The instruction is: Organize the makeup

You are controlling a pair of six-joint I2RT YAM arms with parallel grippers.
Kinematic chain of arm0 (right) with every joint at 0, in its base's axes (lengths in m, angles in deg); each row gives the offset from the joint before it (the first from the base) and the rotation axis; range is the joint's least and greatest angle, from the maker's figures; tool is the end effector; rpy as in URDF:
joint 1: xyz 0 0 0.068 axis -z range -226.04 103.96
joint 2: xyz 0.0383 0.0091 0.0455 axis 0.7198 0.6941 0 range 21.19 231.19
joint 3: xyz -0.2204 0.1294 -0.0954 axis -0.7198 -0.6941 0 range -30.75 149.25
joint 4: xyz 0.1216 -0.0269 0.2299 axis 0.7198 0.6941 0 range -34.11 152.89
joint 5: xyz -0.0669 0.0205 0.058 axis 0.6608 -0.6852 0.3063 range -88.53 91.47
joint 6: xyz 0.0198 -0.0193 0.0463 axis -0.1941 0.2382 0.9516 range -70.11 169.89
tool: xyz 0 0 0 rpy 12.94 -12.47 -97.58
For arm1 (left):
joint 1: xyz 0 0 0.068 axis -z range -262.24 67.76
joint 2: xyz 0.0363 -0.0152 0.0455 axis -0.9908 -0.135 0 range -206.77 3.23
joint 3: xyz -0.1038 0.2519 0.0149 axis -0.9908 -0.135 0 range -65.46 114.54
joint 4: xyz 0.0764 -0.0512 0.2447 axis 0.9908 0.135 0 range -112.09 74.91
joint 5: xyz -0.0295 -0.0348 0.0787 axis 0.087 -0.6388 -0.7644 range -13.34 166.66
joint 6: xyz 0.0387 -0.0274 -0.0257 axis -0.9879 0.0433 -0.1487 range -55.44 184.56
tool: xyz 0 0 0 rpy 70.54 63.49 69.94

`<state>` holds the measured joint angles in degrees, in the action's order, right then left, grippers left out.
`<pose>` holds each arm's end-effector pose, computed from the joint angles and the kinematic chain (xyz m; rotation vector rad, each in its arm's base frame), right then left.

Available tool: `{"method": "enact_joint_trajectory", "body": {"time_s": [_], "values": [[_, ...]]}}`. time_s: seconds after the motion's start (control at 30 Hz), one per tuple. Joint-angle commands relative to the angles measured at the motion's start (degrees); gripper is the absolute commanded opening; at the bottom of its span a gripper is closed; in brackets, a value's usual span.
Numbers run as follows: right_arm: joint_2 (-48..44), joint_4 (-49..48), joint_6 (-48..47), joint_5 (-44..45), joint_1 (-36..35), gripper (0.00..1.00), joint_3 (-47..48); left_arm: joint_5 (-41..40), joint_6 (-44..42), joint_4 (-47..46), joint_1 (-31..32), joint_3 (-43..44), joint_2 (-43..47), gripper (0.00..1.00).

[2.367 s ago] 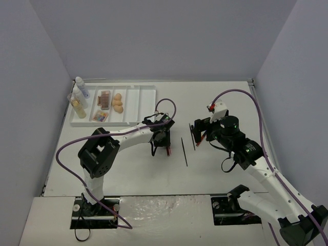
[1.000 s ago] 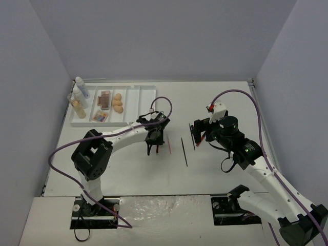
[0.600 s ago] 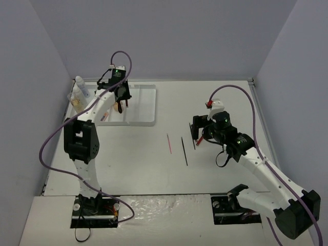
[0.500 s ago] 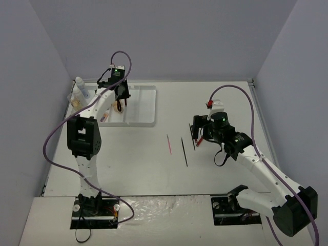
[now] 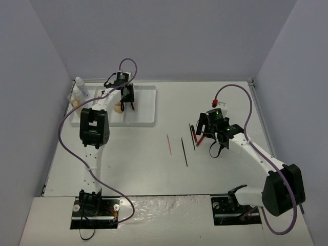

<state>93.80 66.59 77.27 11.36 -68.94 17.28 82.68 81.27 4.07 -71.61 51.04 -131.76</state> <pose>0.2584 0.1024 0.2551 0.1837 2.1852 0.3099 0.5260 -0.1026 0.2025 -0.0738 2.3716 -0.3554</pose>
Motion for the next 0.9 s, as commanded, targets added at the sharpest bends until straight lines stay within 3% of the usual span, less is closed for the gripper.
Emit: {"method": "enact_joint_trajectory", "body": {"time_s": [0.0, 0.27, 0.6, 0.87], "values": [[4.5, -0.9, 6.6, 2.7, 0.9, 0.7, 1.9, 1.7, 0.2, -4.7, -0.6, 1.0, 6.2, 0.43], [12.2, -1.9, 11.5, 5.6, 1.4, 0.64, 2.6, 3.2, 0.6, -4.0, -0.3, -4.5, 14.5, 0.63], [17.1, -5.4, 15.3, 7.6, 2.0, 0.56, 1.7, 6.0, 2.7, -3.0, 4.2, -16.7, 31.1, 0.65], [22.3, -7.9, 15.5, 8.4, 2.8, 0.47, 2.1, 6.0, 3.5, -2.6, 12.8, -28.6, 39.5, 0.66]]}}
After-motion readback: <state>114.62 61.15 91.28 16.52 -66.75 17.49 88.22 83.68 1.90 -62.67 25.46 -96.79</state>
